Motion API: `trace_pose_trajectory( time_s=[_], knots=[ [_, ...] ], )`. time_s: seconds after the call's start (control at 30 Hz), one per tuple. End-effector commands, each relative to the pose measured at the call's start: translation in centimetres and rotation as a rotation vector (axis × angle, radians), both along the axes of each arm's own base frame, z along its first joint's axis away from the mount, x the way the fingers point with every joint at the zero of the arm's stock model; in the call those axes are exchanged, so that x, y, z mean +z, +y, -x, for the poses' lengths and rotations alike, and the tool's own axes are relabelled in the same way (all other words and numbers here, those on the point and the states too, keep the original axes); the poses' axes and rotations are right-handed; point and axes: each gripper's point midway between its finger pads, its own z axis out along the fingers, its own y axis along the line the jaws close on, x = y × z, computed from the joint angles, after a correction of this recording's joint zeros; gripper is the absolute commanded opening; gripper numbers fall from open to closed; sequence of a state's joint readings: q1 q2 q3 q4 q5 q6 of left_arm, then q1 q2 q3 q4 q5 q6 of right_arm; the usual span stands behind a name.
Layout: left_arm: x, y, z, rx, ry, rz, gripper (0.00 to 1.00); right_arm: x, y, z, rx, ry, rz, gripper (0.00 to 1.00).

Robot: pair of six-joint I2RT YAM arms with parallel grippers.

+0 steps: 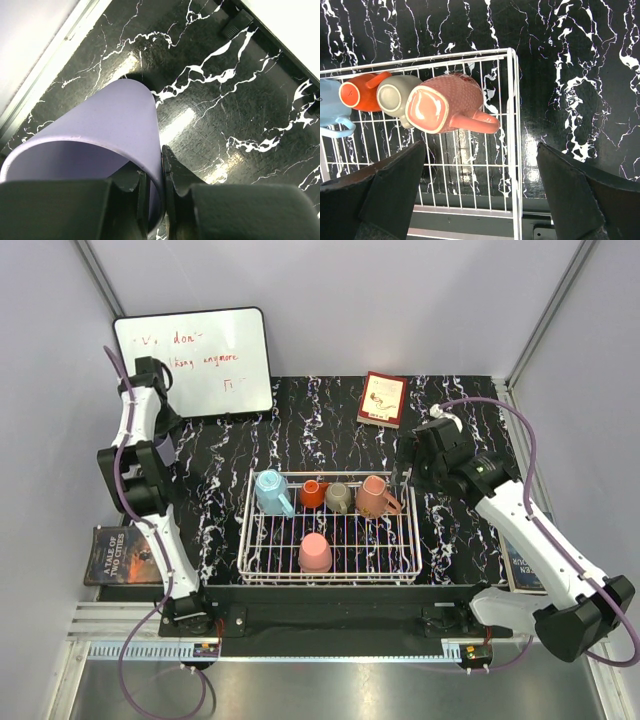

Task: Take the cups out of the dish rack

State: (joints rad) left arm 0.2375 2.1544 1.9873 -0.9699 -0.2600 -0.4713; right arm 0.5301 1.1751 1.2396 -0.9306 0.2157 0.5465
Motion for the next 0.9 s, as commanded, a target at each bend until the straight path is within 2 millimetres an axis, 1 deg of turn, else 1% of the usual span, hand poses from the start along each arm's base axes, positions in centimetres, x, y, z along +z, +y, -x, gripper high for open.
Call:
trace_pose_trajectory(
  time_s=[0.0, 0.03, 0.1, 0.13, 0.17, 0.2, 0.23, 0.37, 0.53, 0.57, 0.6, 0.63, 0.67, 0.77, 0.8, 0.87],
  knots=[
    [0.4, -0.1, -2.0, -0.021, -0.05, 0.024, 0.0, 0.3, 0.9, -0.6, 0.026, -0.011, -0.019, 1.0],
    [0.0, 0.0, -2.1, -0.02, -0.047, 0.032, 0.0, 0.2, 1.0, -0.7, 0.027, -0.01, -0.016, 1.0],
    [0.0, 0.0, -2.7, -0.023, -0.061, 0.051, 0.0, -0.1, 0.9, -0.6, 0.025, -0.004, -0.01, 1.0],
    [-0.5, 0.0, -2.8, -0.024, -0.054, 0.06, 0.0, -0.2, 0.8, -0.6, 0.024, -0.003, -0.008, 1.0],
    [-0.7, -0.1, -3.1, -0.03, -0.059, 0.073, 0.0, -0.2, 0.7, -0.5, 0.023, -0.003, -0.007, 1.0],
    [-0.4, -0.1, -3.5, -0.033, -0.07, 0.076, 0.0, -0.4, 0.7, -0.4, 0.02, 0.001, -0.007, 1.0],
    [-0.8, 0.0, -3.7, -0.031, -0.069, 0.08, 0.0, -0.5, 0.7, -0.3, 0.016, 0.003, -0.01, 1.0],
    [-0.8, -0.4, -4.4, -0.037, -0.088, 0.099, 0.0, -1.0, 0.6, -0.2, 0.015, 0.014, -0.007, 1.0],
    [-0.6, -1.0, -4.1, -0.037, -0.1, 0.126, 0.0, -1.5, 0.8, -0.3, 0.017, 0.027, -0.002, 1.0],
    [-1.2, -1.4, -3.6, -0.044, -0.086, 0.141, 0.0, -1.5, 0.8, -0.3, 0.018, 0.029, -0.003, 1.0],
    [-0.6, -1.5, -3.5, -0.047, -0.1, 0.138, 0.0, -1.5, 0.9, -0.4, 0.02, 0.026, -0.007, 1.0],
    [-0.6, -1.4, -3.5, -0.047, -0.11, 0.137, 0.0, -1.6, 1.0, -0.5, 0.022, 0.028, -0.006, 1.0],
    [-0.9, -1.6, -3.2, -0.056, -0.099, 0.142, 0.0, -1.6, 1.1, -0.5, 0.024, 0.03, -0.01, 1.0],
    [-1.1, -1.9, -3.1, -0.062, -0.103, 0.165, 0.0, -1.8, 1.4, -0.7, 0.032, 0.031, -0.018, 1.0],
    [-0.9, -2.5, -3.3, -0.075, -0.118, 0.185, 0.0, -1.8, 1.5, -0.7, 0.033, 0.03, -0.019, 1.0],
    [-0.5, -2.6, -3.4, -0.077, -0.133, 0.189, 0.0, -1.8, 1.5, -0.8, 0.033, 0.029, -0.021, 1.0]
  ],
)
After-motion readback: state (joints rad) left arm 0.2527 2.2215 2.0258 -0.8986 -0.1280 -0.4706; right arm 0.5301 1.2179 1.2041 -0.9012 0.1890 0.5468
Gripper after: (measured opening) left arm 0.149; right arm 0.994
